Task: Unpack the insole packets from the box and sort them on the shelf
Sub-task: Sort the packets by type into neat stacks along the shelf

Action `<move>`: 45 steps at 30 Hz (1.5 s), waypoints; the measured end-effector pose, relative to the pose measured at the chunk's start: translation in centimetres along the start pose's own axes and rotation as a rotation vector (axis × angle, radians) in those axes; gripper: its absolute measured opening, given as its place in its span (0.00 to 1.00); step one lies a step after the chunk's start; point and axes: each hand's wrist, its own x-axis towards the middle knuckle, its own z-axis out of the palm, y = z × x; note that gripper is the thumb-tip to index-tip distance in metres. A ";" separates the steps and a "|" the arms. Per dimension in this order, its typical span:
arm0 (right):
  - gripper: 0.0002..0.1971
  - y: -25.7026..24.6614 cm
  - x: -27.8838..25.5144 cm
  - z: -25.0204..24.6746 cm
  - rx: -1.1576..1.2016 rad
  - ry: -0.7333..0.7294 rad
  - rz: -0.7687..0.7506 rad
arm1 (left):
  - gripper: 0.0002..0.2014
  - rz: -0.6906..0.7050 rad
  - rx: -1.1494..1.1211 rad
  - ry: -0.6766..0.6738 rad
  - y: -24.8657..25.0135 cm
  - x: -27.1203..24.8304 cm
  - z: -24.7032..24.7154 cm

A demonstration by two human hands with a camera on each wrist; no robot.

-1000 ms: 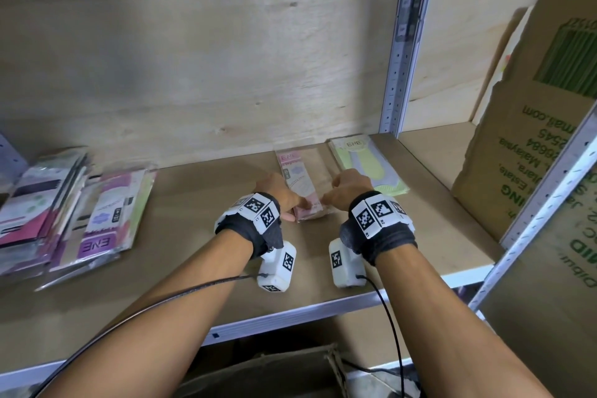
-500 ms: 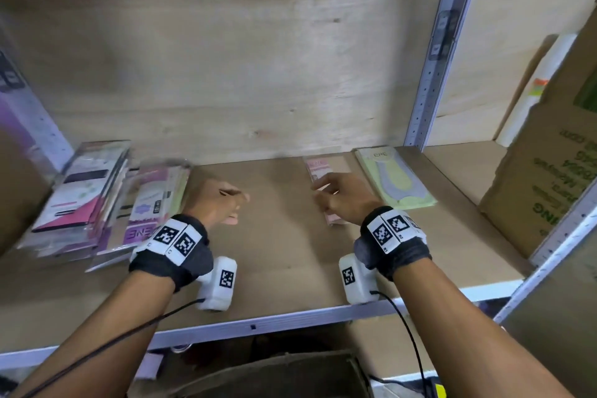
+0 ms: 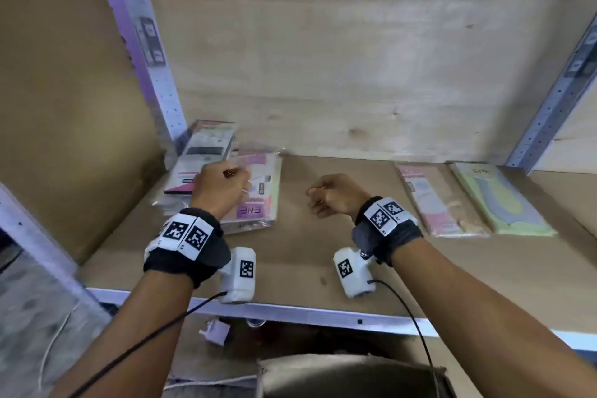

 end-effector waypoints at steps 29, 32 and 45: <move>0.12 3.4 -5.9 -5.5 0.048 -0.172 0.076 | 0.12 0.106 0.173 -0.060 -1.4 -0.1 2.6; 0.18 5.3 -8.0 -8.6 0.117 -0.174 0.056 | 0.19 0.082 0.171 -0.143 -0.6 -0.5 4.4; 0.20 7.5 -10.3 -15.0 0.319 0.108 0.078 | 0.16 -0.282 -0.301 -0.501 0.8 -2.5 10.4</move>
